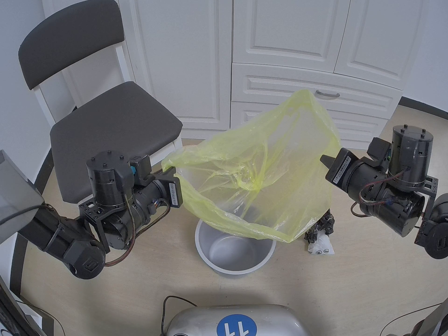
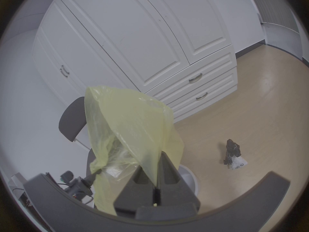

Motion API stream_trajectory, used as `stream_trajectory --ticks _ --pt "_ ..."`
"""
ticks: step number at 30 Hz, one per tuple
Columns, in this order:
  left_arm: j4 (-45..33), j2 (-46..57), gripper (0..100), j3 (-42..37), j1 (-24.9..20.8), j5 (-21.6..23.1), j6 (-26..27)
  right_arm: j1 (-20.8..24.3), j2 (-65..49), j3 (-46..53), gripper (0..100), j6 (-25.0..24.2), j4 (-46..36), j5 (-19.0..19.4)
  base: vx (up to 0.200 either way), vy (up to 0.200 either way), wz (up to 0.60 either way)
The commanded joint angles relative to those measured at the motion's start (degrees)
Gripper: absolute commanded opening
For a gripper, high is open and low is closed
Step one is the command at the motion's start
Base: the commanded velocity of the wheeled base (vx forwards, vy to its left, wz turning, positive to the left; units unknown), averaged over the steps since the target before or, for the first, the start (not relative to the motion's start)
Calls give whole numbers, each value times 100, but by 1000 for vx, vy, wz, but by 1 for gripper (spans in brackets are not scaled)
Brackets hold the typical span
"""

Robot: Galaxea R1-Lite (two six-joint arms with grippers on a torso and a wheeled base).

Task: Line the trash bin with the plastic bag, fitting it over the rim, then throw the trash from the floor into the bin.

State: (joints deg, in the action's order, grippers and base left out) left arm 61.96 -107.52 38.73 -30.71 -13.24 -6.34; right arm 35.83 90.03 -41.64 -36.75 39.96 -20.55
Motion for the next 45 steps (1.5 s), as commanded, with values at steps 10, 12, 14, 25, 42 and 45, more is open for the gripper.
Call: stream_trajectory --ticks 10,12,14,25,42,45 --pt "79 135 0 -621 258 436 388 768 -1558 244 0 160 -1808 957 0 0 0" --pt "79 311 0 -744 232 445 476 777 -1866 315 0 213 -2229 1361 0 0 0" --pt "70 460 0 -814 206 463 546 768 -1919 438 0 362 -2353 1449 0 0 0" --pt "53 996 0 -990 162 524 581 434 -1875 2037 0 2972 -1157 1159 0 0 0" --pt "9 1339 0 -1175 39 533 810 390 -1400 2310 0 3658 -1096 210 0 0 0" --pt "0 1295 0 -1166 74 533 810 355 -1268 2275 0 3632 -1096 -72 0 0 0"
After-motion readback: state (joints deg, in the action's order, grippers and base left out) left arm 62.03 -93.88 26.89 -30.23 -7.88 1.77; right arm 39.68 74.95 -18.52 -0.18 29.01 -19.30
